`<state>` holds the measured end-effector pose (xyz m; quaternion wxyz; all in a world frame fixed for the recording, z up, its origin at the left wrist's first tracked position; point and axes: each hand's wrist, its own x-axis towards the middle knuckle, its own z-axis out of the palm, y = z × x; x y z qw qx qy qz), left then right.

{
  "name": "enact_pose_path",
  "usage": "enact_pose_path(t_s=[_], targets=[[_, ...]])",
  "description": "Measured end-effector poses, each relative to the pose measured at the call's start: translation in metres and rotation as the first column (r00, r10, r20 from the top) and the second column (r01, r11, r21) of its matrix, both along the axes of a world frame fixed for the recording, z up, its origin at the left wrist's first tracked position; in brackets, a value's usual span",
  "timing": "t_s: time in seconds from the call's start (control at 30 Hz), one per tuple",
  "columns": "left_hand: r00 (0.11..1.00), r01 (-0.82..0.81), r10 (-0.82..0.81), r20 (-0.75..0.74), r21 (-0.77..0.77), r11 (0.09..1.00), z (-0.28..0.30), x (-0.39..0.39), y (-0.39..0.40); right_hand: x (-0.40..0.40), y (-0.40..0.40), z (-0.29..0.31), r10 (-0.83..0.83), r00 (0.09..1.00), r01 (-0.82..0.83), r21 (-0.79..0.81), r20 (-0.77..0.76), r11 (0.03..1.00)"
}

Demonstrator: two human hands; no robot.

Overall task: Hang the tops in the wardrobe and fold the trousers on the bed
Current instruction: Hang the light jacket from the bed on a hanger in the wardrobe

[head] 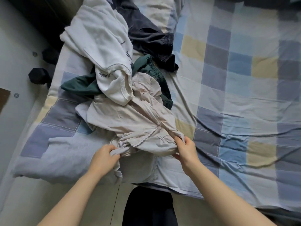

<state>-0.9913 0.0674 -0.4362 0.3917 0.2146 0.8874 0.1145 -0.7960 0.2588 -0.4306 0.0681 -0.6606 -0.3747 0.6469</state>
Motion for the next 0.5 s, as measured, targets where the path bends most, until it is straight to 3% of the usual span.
enact_pose_path(t_s=[0.23,0.33,0.4,0.5], targets=[[0.988,-0.141,0.126,0.085,0.212,0.967,0.099,0.015,-0.002,-0.009,0.002,0.137,0.088,0.979,-0.074,0.083,-0.184,0.994],[0.954,-0.241,0.183,0.239,0.245,0.939,0.144,0.017,-0.004,-0.008,-0.003,0.199,0.134,0.959,-0.097,0.154,-0.25,0.983],[0.904,-0.301,0.177,0.388,0.286,0.91,0.171,0.021,-0.008,-0.003,-0.007,0.237,0.119,0.943,-0.069,0.168,-0.312,0.983],[0.727,-0.558,0.314,0.61,0.259,0.789,0.208,0.029,-0.006,0.012,-0.01,0.291,0.101,0.908,-0.041,0.155,-0.407,0.987]])
